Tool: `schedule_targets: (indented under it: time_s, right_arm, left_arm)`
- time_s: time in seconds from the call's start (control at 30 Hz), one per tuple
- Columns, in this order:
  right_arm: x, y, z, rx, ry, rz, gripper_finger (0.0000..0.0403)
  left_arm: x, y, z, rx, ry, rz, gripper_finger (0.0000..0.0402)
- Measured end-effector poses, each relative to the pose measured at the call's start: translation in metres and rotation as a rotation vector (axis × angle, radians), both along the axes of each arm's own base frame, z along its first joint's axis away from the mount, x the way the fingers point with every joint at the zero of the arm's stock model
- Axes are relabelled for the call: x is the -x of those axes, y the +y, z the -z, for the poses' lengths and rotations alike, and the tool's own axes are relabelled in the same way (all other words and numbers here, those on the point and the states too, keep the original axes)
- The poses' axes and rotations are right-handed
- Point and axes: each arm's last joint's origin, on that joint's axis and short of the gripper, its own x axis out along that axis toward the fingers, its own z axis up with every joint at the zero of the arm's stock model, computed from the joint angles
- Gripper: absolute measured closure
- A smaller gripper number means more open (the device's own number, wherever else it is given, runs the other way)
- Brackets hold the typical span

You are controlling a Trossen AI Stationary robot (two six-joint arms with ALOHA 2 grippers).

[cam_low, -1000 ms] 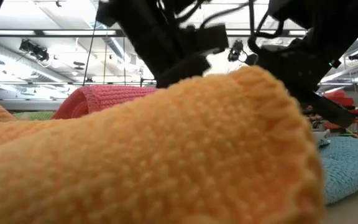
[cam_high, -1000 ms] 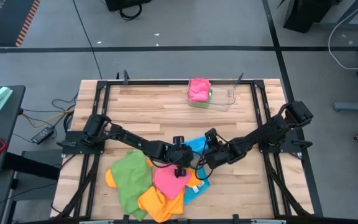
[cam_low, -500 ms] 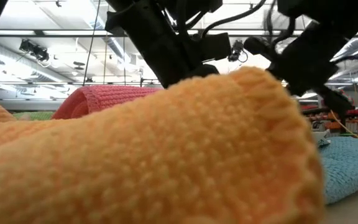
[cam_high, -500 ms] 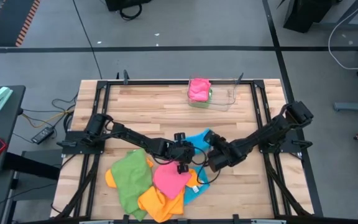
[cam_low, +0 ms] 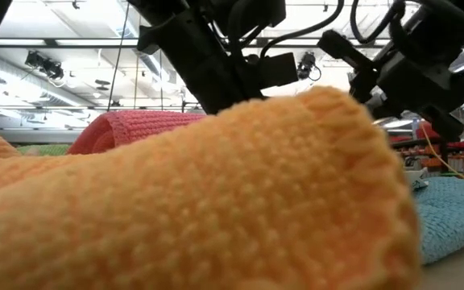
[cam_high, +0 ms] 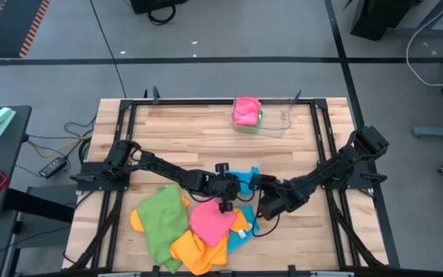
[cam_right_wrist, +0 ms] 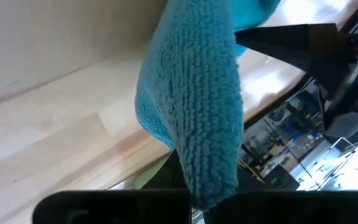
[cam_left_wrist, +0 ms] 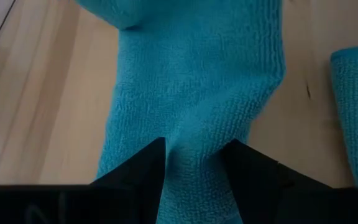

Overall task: Fold microfiber towels
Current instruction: Fold the top blue towel

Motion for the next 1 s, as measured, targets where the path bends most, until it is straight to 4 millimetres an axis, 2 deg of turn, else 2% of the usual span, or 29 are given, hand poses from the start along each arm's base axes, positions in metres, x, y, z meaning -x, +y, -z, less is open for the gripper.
schedule_targets:
  time_s: [0.23,0.53,0.83,1.0]
  right_arm:
    - [0.004,0.007,-0.001,0.085,0.024,-0.062,0.0390]
    - [-0.002,0.011,-0.001,0.031,0.022,-0.121,0.0388]
    - [-0.013,0.017,0.028,0.042,0.078,-0.151,0.0387]
    - [-0.017,0.017,0.029,0.027,0.051,-0.145,0.0387]
  left_arm:
    - [0.001,-0.007,0.000,-0.002,0.000,0.020,0.0229]
    - [0.000,-0.003,-0.010,0.007,-0.049,-0.007,0.0236]
    - [0.000,-0.005,-0.010,0.022,-0.053,-0.002,0.0239]
    - [0.002,-0.009,-0.009,0.025,-0.041,0.005,0.0239]
